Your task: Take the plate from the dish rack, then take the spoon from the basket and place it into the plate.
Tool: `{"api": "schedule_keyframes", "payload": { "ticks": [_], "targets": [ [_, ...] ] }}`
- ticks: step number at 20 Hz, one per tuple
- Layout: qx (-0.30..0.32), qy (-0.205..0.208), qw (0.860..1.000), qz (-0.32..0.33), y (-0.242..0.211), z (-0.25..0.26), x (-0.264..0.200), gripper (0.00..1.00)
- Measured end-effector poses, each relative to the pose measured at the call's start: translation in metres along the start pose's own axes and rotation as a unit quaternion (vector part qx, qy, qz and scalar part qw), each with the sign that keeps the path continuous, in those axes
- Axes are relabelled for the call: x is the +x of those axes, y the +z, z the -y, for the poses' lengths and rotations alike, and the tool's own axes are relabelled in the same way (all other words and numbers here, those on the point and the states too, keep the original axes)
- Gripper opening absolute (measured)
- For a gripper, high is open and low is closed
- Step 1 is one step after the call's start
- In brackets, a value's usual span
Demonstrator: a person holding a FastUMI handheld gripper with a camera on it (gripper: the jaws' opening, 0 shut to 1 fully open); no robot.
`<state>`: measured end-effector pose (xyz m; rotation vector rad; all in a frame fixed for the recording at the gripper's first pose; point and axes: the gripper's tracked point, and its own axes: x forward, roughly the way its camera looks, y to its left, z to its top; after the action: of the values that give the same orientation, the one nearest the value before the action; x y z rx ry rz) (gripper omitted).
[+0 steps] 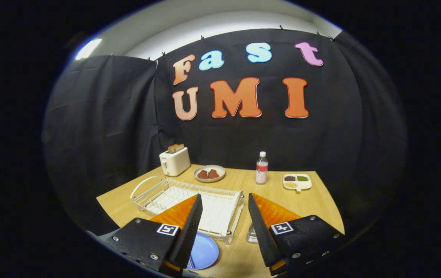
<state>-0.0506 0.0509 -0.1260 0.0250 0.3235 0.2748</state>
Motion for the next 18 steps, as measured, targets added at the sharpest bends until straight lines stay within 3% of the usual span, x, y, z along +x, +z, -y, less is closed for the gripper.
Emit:
{"api": "schedule_keyframes", "payload": {
  "ticks": [6,12,18],
  "targets": [
    [-0.022,-0.042,0.997,0.067,0.083,0.012,-0.011,0.97],
    [-0.026,-0.054,0.993,0.101,0.128,0.007,-0.014,0.97],
    [-0.057,-0.097,0.983,0.148,0.174,0.013,-0.015,0.97]
  ]
}}
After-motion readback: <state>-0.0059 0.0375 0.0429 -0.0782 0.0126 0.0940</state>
